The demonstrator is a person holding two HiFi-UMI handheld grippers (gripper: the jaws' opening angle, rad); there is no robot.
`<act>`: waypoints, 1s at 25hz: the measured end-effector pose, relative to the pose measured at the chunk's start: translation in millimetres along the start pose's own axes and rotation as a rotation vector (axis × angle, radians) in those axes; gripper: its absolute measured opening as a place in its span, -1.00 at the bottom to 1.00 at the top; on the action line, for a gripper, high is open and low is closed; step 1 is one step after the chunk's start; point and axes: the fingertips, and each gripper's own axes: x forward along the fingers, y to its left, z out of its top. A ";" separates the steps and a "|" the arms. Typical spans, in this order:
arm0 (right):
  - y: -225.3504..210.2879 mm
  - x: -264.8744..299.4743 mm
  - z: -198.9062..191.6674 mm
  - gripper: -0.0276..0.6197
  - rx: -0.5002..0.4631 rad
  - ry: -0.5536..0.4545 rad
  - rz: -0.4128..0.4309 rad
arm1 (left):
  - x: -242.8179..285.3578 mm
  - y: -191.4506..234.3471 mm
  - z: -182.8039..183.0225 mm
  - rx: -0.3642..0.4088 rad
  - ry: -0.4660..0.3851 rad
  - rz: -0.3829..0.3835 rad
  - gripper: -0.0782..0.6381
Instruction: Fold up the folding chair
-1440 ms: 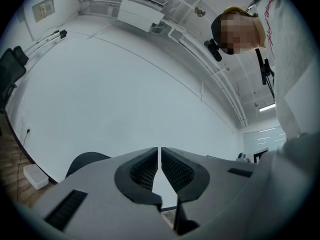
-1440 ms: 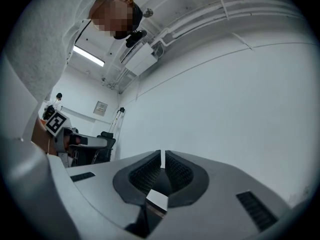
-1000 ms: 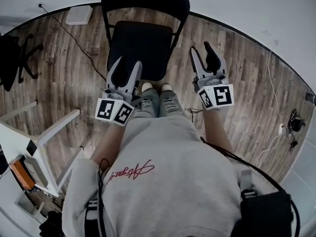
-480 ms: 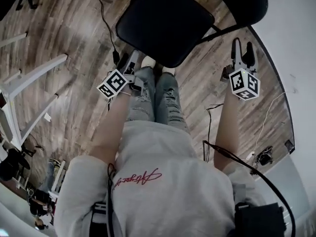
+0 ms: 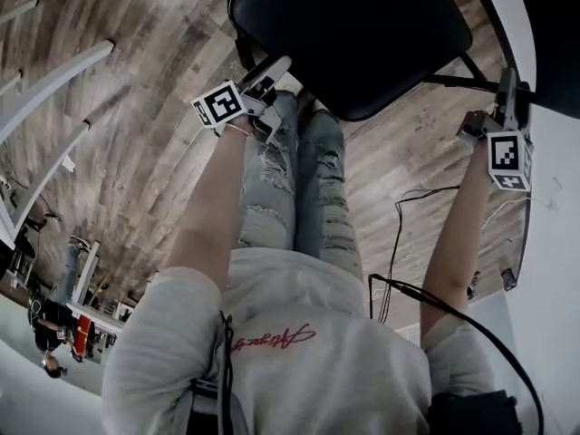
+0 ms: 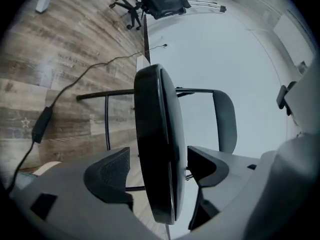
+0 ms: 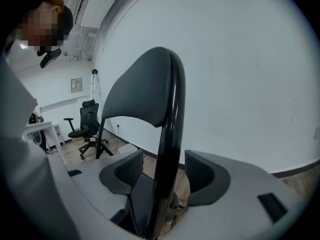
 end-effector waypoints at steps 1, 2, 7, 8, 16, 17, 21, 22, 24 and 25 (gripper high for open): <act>2.2 5.0 -1.6 -0.17 -0.005 0.003 0.010 | 4.2 0.0 -3.3 -0.013 0.013 -0.028 0.21; 4.1 9.8 -2.3 -0.17 -0.012 0.004 0.016 | 8.6 -0.5 -5.3 -0.017 0.026 -0.052 0.22; 7.7 30.7 5.5 -0.17 0.007 -0.048 0.035 | 31.0 -7.8 -7.5 -0.014 0.099 -0.170 0.22; 7.6 33.9 7.9 -0.17 0.012 -0.064 0.036 | 33.8 -9.7 -8.1 -0.017 0.113 -0.192 0.22; -4.1 30.0 14.6 -0.78 0.077 -0.092 -0.031 | 49.7 -22.1 -4.9 -0.086 0.074 -0.135 0.07; -4.4 30.3 14.6 -0.83 0.075 -0.087 -0.042 | 49.2 -21.5 -5.0 -0.094 0.069 -0.117 0.07; -5.1 31.2 29.9 -0.87 0.095 -0.090 -0.046 | 58.9 -50.1 5.7 -0.069 0.054 -0.082 0.07; -6.7 31.0 37.1 -0.87 0.100 -0.095 -0.054 | 63.4 -62.0 9.3 -0.061 0.052 -0.063 0.07; -11.0 30.1 48.6 -0.87 0.102 -0.107 -0.075 | 70.3 -84.6 14.7 -0.068 0.054 0.003 0.07; -12.5 29.2 53.4 -0.87 0.098 -0.113 -0.082 | 72.7 -95.6 16.7 -0.077 0.058 0.045 0.07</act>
